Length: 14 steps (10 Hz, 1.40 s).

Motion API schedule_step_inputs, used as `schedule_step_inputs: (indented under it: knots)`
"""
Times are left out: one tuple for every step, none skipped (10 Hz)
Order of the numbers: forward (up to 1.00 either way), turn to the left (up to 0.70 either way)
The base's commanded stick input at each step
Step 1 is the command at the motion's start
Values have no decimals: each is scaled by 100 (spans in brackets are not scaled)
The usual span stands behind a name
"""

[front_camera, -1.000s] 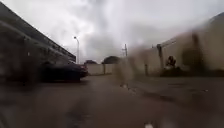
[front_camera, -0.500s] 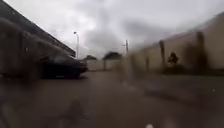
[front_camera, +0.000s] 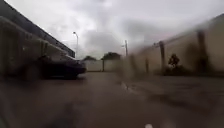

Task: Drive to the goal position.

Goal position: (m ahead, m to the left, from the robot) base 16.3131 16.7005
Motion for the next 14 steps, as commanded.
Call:
schedule_step_inputs:
  knots:
    - [50,2]
    - [50,2]
    - [50,2]
    - [50,2]
    - [50,2]
    - [50,2]
    - [50,2]
    - [50,2]
    - [50,2]
    - [50,2]
    - [50,2]
    - [50,2]
    - [50,2]
    - [50,2]
